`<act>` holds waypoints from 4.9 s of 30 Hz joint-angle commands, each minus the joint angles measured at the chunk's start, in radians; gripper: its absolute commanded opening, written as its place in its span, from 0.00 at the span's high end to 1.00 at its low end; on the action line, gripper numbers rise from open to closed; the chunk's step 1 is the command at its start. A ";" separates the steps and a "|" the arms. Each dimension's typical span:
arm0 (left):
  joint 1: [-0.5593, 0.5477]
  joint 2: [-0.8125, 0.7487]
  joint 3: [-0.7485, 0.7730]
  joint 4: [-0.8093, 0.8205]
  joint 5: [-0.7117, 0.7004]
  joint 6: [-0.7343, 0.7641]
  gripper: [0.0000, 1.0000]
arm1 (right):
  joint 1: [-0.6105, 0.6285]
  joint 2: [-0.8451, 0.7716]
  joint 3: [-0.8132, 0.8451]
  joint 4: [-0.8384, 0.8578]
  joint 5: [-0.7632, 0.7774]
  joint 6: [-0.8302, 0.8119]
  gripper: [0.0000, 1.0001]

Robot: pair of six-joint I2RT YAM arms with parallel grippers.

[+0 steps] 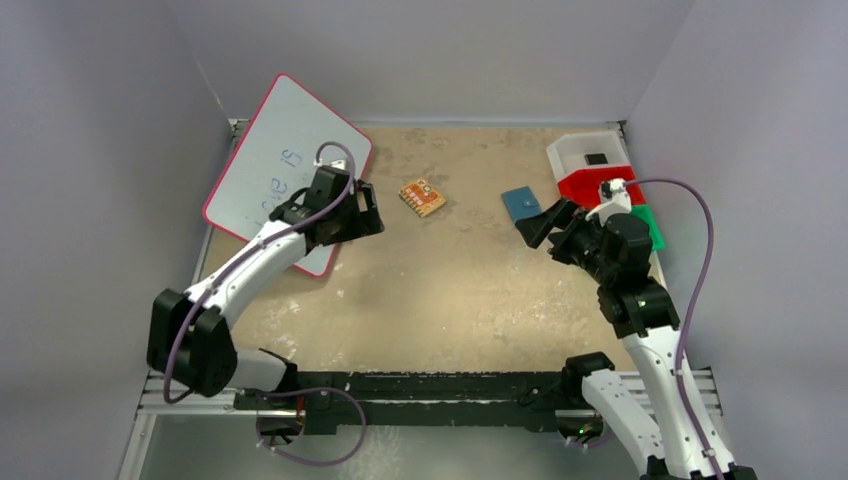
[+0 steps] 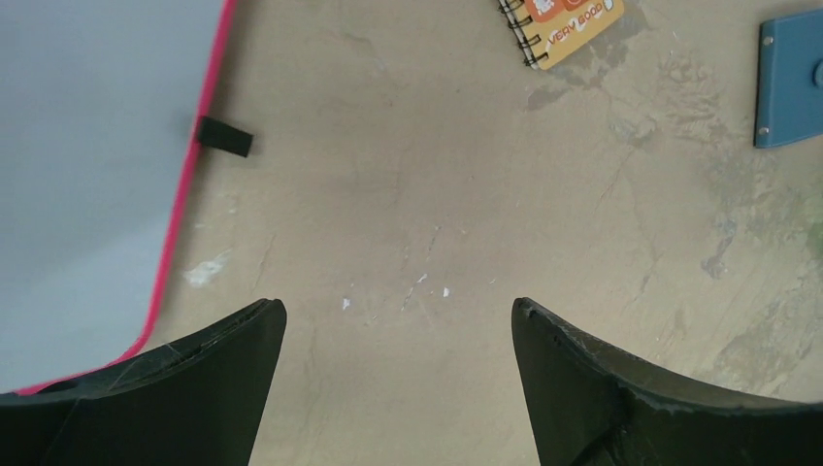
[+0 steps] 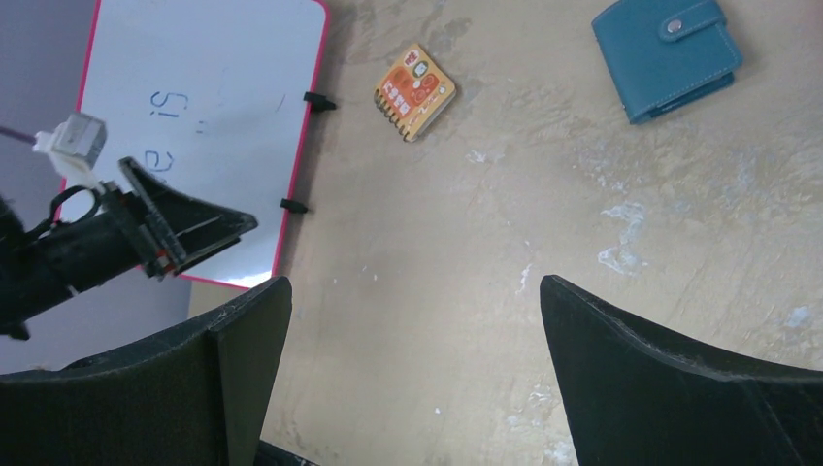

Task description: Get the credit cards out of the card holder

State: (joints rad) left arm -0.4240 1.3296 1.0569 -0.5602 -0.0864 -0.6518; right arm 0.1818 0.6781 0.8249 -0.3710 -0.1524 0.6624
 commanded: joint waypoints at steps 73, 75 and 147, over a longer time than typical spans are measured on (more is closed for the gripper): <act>0.277 0.847 0.657 -0.009 -0.084 0.220 0.17 | 0.005 0.041 0.052 -0.181 0.086 -0.053 0.00; 0.289 0.872 0.688 -0.026 -0.098 0.223 0.17 | 0.005 0.044 0.052 -0.184 0.097 -0.056 0.00; 0.235 -0.383 -0.288 0.104 0.052 0.214 0.15 | -0.078 1.437 0.831 -0.053 0.232 -0.412 0.16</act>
State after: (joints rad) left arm -0.1921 0.9707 0.8116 -0.5068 -0.0135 -0.4278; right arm 0.0536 2.0644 1.5623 -0.3763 0.0570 0.3523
